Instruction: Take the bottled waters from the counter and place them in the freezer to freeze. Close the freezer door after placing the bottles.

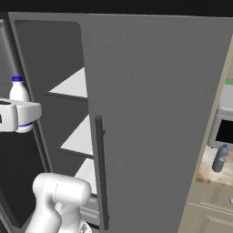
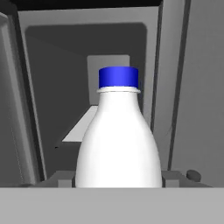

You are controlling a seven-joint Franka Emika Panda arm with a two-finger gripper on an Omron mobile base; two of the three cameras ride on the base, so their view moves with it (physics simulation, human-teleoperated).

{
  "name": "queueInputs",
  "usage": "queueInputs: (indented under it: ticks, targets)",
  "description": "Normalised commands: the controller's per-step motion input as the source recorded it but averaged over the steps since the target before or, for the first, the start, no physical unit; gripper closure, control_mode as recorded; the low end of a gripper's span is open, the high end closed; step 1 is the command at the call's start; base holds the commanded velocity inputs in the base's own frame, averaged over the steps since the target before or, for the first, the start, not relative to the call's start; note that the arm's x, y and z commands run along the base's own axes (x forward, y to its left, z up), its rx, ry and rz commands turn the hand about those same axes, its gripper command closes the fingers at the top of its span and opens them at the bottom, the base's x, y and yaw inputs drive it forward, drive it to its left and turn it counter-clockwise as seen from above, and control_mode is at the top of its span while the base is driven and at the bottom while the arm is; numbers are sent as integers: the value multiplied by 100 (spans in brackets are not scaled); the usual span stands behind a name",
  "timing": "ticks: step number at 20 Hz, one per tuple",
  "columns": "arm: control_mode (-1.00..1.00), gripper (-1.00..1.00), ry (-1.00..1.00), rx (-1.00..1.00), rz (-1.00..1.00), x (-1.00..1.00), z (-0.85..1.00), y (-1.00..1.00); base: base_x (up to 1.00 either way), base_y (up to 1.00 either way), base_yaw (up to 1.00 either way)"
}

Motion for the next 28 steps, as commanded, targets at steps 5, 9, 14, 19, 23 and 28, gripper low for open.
queueInputs:
  ticks: [5,9,14,19,23,28]
  targets:
    - [-100,100,-7,0,8,34,-9,19,0,0,0]
    - [-100,100,-17,0,9,20,-18,6,0,0,0]
    - [-100,100,-20,0,11,26,-20,0,0,0,0]
    - [-100,100,-22,0,2,12,-18,0,0,0,0]
    - [-100,100,-20,0,0,9,-22,3,0,0,0]
    - [-100,100,-8,0,0,27,-22,1,0,0,0]
